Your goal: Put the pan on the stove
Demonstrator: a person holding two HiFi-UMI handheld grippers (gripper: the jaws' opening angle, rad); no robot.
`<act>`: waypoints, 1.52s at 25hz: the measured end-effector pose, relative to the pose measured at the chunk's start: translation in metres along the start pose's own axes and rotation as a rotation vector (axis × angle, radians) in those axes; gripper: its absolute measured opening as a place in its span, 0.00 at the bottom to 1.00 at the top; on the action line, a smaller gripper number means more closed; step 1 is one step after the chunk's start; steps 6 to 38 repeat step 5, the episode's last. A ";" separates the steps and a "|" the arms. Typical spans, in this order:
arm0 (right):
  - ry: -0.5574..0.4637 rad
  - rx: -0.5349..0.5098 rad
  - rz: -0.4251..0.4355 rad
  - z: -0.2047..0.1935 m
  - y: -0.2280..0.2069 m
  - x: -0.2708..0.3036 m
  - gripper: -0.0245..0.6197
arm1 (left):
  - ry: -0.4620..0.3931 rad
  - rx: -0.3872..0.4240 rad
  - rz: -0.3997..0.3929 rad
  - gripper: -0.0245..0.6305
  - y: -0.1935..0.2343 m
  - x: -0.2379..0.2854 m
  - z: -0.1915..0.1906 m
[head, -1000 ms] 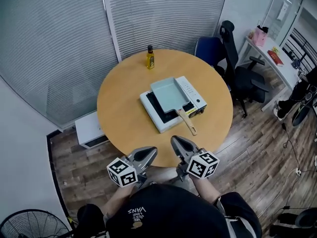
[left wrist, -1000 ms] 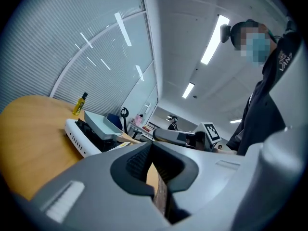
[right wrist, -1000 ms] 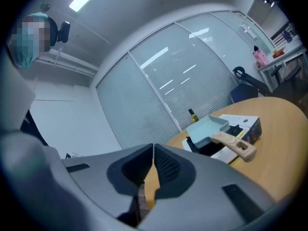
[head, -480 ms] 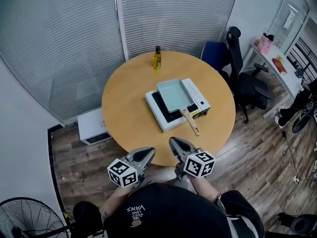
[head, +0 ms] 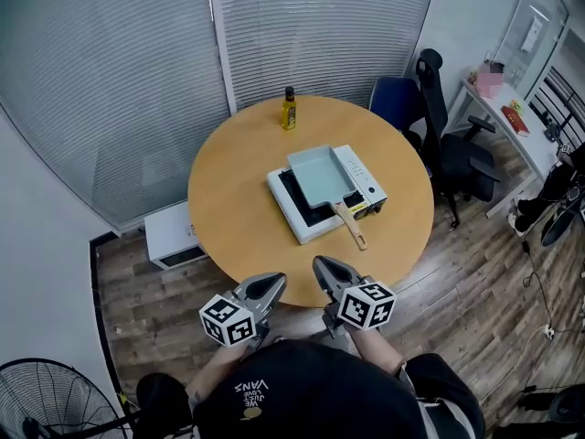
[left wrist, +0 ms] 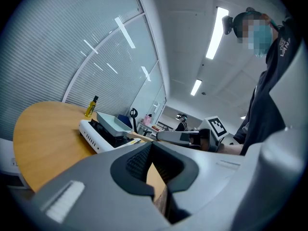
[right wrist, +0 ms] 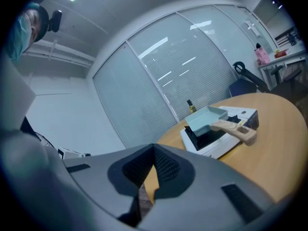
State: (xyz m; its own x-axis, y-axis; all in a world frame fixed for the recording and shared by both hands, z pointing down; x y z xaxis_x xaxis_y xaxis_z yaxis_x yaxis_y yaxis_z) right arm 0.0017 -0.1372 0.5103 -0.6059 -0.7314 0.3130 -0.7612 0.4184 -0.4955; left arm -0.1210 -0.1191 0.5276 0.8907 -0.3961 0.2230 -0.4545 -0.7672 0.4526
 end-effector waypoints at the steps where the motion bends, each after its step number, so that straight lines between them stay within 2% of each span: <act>1: -0.001 0.003 -0.002 -0.001 -0.001 0.000 0.06 | -0.003 -0.003 0.001 0.05 0.001 0.001 0.000; 38: 0.000 0.006 -0.005 -0.001 -0.007 0.001 0.06 | -0.015 -0.003 -0.003 0.05 0.001 0.004 0.002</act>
Point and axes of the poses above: the fingertips, and each gripper's own axes: x forward along the fingers, y to its left, z out of its top, the point moved 3 cm from there along -x, backward along the fingers, and after that the axes turned 8 degrees about y, right-handed, at the moved point
